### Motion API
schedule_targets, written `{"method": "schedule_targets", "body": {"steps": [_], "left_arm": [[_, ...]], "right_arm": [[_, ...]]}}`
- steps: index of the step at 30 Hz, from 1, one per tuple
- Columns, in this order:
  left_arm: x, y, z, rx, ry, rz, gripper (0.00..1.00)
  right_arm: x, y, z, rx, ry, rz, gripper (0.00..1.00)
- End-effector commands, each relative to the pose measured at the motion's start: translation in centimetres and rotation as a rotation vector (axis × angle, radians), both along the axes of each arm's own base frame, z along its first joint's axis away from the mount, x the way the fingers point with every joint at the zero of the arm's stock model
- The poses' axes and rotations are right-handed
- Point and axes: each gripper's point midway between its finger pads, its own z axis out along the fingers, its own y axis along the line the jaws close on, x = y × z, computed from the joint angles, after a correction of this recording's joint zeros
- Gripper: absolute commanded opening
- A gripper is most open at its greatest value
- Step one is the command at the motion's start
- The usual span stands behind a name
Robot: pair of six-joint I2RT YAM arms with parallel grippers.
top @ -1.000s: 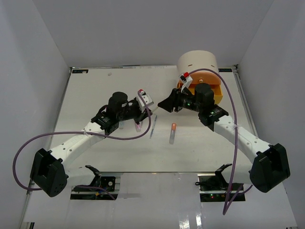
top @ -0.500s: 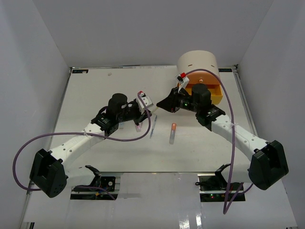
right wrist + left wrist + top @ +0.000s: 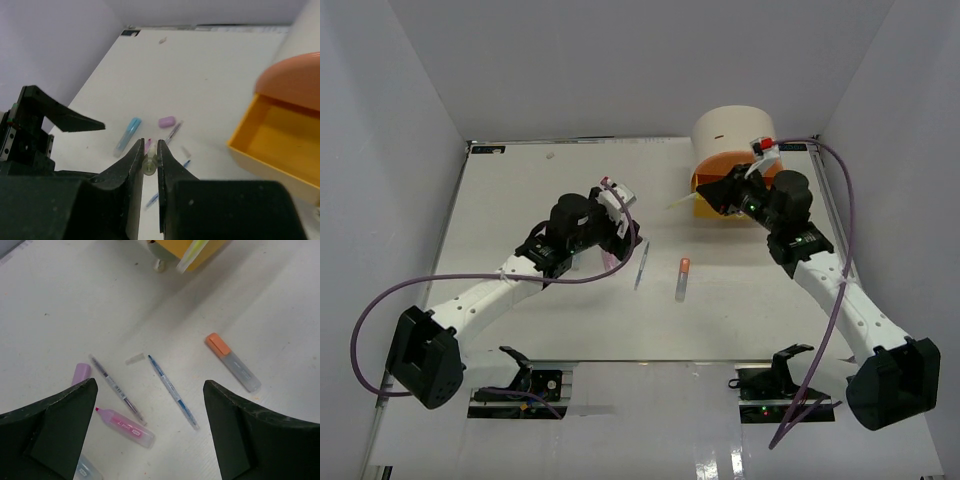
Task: Sort the stationery into containers
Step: Place the pen in the drawer.
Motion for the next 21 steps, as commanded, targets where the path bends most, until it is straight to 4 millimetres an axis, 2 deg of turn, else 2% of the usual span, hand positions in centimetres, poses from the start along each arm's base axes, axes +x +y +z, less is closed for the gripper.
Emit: {"method": "schedule_targets", "body": {"steps": [1,2,6,8,12,15,20,21], "left_arm": [[2.6,1.3,0.7,-0.032,0.036,0.208,0.98],[3.1,1.8,0.0,-0.021,0.061,0.256,0.98],[4.2,3.1,-0.6,-0.018,0.092,0.36,0.98],[4.3,3.3,-0.7,-0.029,0.109,0.377,0.98],[4.7,3.7,-1.5,-0.02,0.147,0.414,0.98],[4.9,3.7,-2.1,-0.017,0.175,0.422,0.98],[4.9,3.6,-2.6,-0.012,0.196,0.42,0.98],[4.9,3.6,-2.5,-0.013,0.195,0.421,0.98]], "right_arm": [[1.7,-4.6,1.0,-0.01,-0.038,-0.136,0.08],[2.4,-6.5,1.1,-0.009,-0.038,-0.191,0.08],[3.9,-10.8,1.0,-0.013,-0.035,-0.313,0.08],[4.6,-12.2,0.7,-0.007,-0.019,-0.345,0.08],[5.8,-13.2,-0.7,-0.008,0.026,-0.368,0.08],[6.6,-12.9,-1.8,-0.002,0.069,-0.349,0.08],[7.8,-13.1,-3.7,-0.004,0.131,-0.357,0.2],[8.0,-13.3,-4.0,-0.009,0.138,-0.374,0.3]]}}
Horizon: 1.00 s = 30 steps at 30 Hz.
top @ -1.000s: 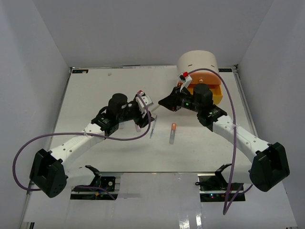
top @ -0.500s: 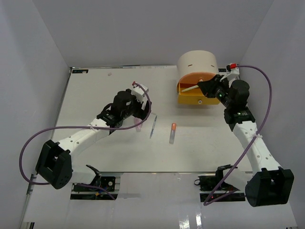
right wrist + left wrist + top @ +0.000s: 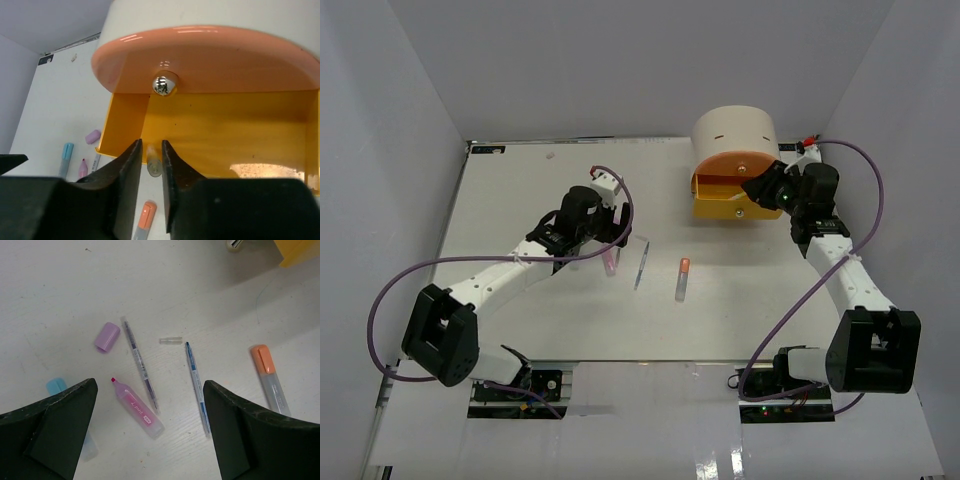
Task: Sort the stationery into containers
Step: Place the pen in the drawer, then pick up the pen from the center of the board.
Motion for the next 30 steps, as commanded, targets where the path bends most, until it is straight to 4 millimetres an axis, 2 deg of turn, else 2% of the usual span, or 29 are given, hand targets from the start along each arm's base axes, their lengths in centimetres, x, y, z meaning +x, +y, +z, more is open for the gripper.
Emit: {"method": "schedule_targets", "body": {"steps": [1,4,5,8,11,12,13,15,17,18,20,22,23,24,25,26,28,29,30], "left_arm": [[0.6,0.0,1.4,-0.022,-0.012,0.025,0.98],[0.6,0.1,1.3,-0.024,-0.007,0.028,0.98],[0.6,0.0,1.1,-0.024,0.0,0.031,0.98],[0.7,0.0,0.7,-0.029,0.024,0.042,0.98],[0.9,0.1,0.3,-0.035,0.05,0.073,0.98],[0.9,0.2,0.1,-0.034,0.062,0.08,0.98],[1.0,0.2,0.3,-0.039,0.065,0.091,0.98],[1.0,0.3,-0.5,-0.038,0.101,0.121,0.98],[1.2,0.1,-0.7,-0.048,0.128,0.144,0.98],[0.9,0.2,-2.1,-0.025,0.179,0.151,0.98],[0.9,-0.3,-2.5,-0.039,0.236,0.173,0.98],[0.5,-0.6,-4.5,-0.009,0.314,0.184,0.98],[0.8,-0.9,-4.3,-0.014,0.322,0.188,0.98],[0.6,-0.8,-4.9,-0.004,0.352,0.205,0.98],[0.6,-0.9,-6.1,0.019,0.383,0.213,0.98],[1.0,-1.1,-6.0,0.022,0.385,0.221,0.98],[1.0,-0.7,-7.5,0.067,0.426,0.251,0.97],[1.4,-0.8,-7.5,0.072,0.423,0.258,0.96],[1.4,-0.6,-7.9,0.091,0.43,0.268,0.93]], "right_arm": [[1.0,-0.4,1.3,0.004,-0.026,-0.022,0.35],[1.4,-1.4,1.0,-0.027,-0.015,-0.068,0.51],[1.4,-1.7,0.9,-0.04,-0.01,-0.081,0.61],[1.5,-2.9,1.5,-0.091,-0.02,-0.134,0.73],[1.3,-4.0,2.6,-0.148,-0.038,-0.174,0.94],[1.1,-4.4,3.0,-0.166,-0.044,-0.193,0.97],[0.6,-4.7,3.8,-0.191,-0.06,-0.194,0.98],[-0.2,-5.2,4.2,-0.224,-0.058,-0.211,0.94],[-1.4,-5.7,5.4,-0.249,-0.093,-0.226,0.9],[-1.9,-5.9,5.6,-0.255,-0.098,-0.241,0.9],[-3.5,-5.8,6.3,-0.245,-0.13,-0.239,0.9],[-5.2,-5.3,7.4,-0.211,-0.182,-0.225,0.9],[-5.8,-5.1,6.1,-0.189,-0.16,-0.221,0.9],[-6.4,-5.0,6.1,-0.177,-0.17,-0.221,0.9],[-7.3,-4.9,7.0,-0.163,-0.217,-0.226,0.9],[-7.8,-4.8,6.0,-0.156,-0.209,-0.222,0.9],[-9.0,-4.7,6.9,-0.127,-0.259,-0.225,0.9],[-9.3,-4.4,6.2,-0.118,-0.253,-0.212,0.9],[-9.8,-4.0,6.6,-0.092,-0.269,-0.202,0.9]]}}
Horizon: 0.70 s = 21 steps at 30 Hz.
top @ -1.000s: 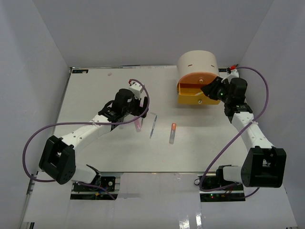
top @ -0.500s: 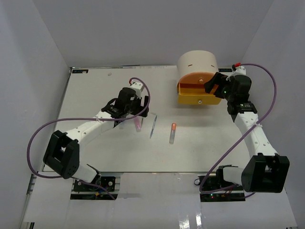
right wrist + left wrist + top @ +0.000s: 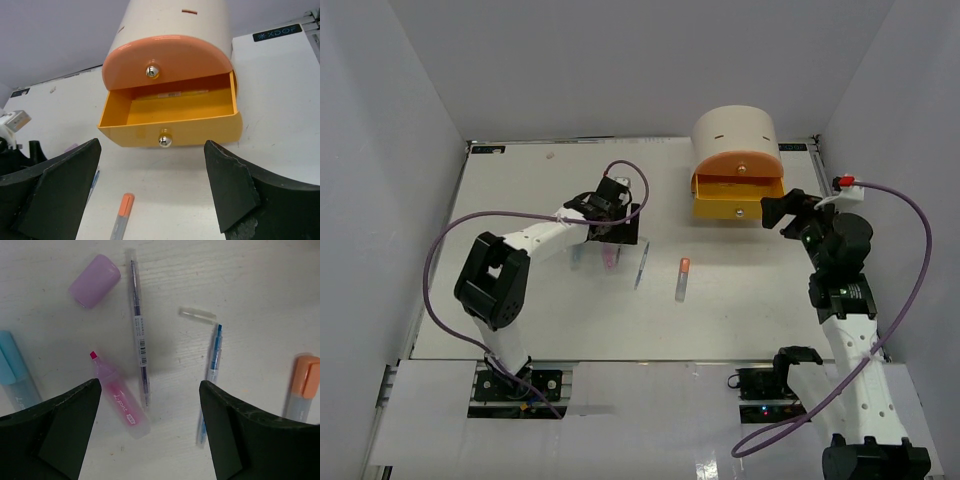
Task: Sort the stationery into containers
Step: Pick up the pen from the center of the board.
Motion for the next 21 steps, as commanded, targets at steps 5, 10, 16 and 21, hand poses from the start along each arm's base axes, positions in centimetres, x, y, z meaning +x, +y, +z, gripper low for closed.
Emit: {"method": "schedule_targets", "body": {"steps": [5,10,16,21], "left_arm": [[0.4,-0.1,-1.4,0.07,0.06,0.05,0.76],[1.0,-0.6,-2.7,0.097,0.08,0.052,0.68],[1.4,-0.8,-4.2,0.126,0.108,0.056,0.6],[1.4,-0.5,-5.4,0.16,0.131,0.061,0.51]], "right_arm": [[-1.0,2.5,0.1,0.082,-0.054,0.103,0.9],[-1.3,2.8,-0.8,0.068,-0.048,0.113,0.9],[-1.6,2.6,-1.3,0.052,-0.052,0.1,0.9],[-1.8,2.6,-1.5,0.04,-0.057,0.098,0.9]]}}
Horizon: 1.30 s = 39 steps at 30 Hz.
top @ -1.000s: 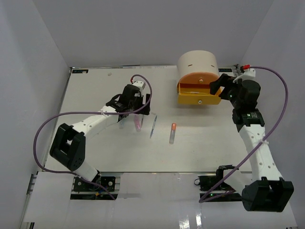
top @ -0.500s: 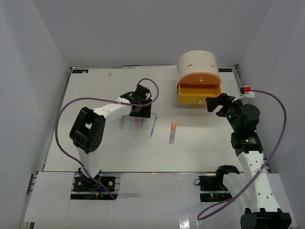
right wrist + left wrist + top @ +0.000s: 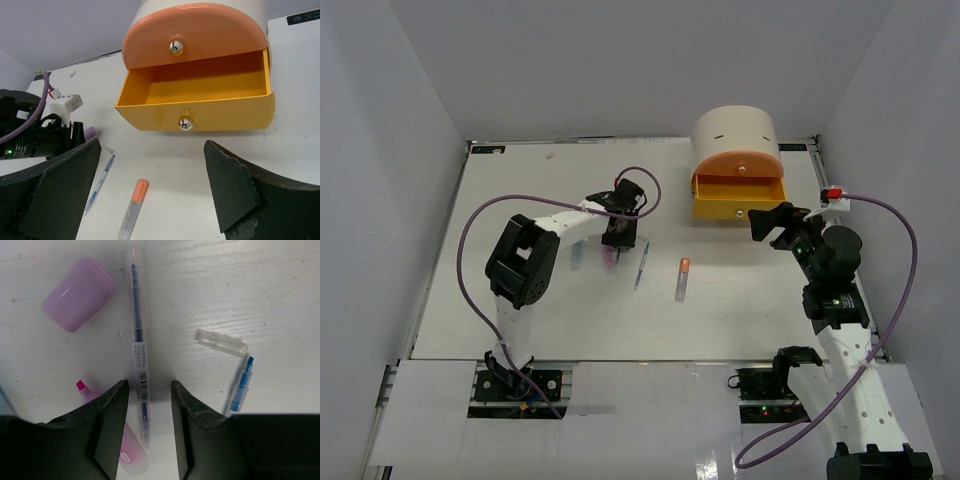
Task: Sort the stationery into containers
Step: Pick up the pen from the center of the board.
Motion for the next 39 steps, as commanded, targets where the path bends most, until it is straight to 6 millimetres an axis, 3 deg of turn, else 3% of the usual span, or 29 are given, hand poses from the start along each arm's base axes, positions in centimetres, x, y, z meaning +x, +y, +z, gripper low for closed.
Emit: {"method": "schedule_targets", "body": {"steps": [1,8,12,16,18,20,21,23,24,26,30,31,32,36,39], "left_arm": [[0.6,-0.1,0.6,0.017,-0.017,0.01,0.49],[0.7,-0.3,0.1,0.028,-0.008,0.002,0.26],[1.0,-0.8,1.0,0.011,-0.025,-0.01,0.14],[1.7,-1.5,3.5,-0.02,-0.077,-0.035,0.03],[2.1,-2.0,6.0,-0.048,-0.127,-0.05,0.0],[2.2,-2.4,7.9,-0.073,-0.164,-0.086,0.0],[2.2,-2.7,9.8,-0.1,-0.204,-0.106,0.0],[1.9,-3.4,11.4,-0.139,-0.251,-0.206,0.0],[1.4,-3.5,13.6,-0.172,-0.305,-0.247,0.0],[0.5,-4.0,14.4,-0.206,-0.368,-0.356,0.0],[-3.2,-5.0,17.1,-0.272,-0.504,-0.677,0.0],[-3.8,-5.1,18.9,-0.297,-0.572,-0.709,0.0],[-4.7,-4.9,18.0,-0.298,-0.568,-0.742,0.0],[-7.1,-5.4,19.0,-0.339,-0.647,-0.892,0.0],[-7.9,-5.2,19.5,-0.333,-0.688,-0.936,0.0]], "right_arm": [[0.1,-0.2,1.0,-0.014,-0.06,-0.009,0.9],[0.0,-0.2,1.0,-0.023,-0.064,-0.008,0.9],[0.0,-0.1,1.0,-0.026,-0.063,-0.007,0.9],[-0.2,0.3,1.1,-0.037,-0.069,0.023,0.9],[-0.2,0.8,1.4,-0.049,-0.084,0.051,0.9],[-0.5,2.0,1.6,-0.062,-0.104,0.124,0.9],[-0.6,2.5,1.9,-0.061,-0.118,0.154,0.9],[-0.9,4.1,2.3,-0.063,-0.122,0.251,0.9],[-1.1,4.8,2.4,-0.062,-0.122,0.286,0.9],[-1.4,6.5,3.0,-0.062,-0.128,0.387,0.9],[-1.7,9.6,3.7,-0.046,-0.116,0.53,0.91],[-1.5,10.3,3.4,-0.04,-0.094,0.561,0.91],[-1.8,11.5,4.3,-0.035,-0.104,0.6,0.91],[-1.0,14.6,5.2,-0.013,-0.085,0.66,0.91],[0.0,17.3,4.3,0.008,-0.012,0.72,0.93]]}}
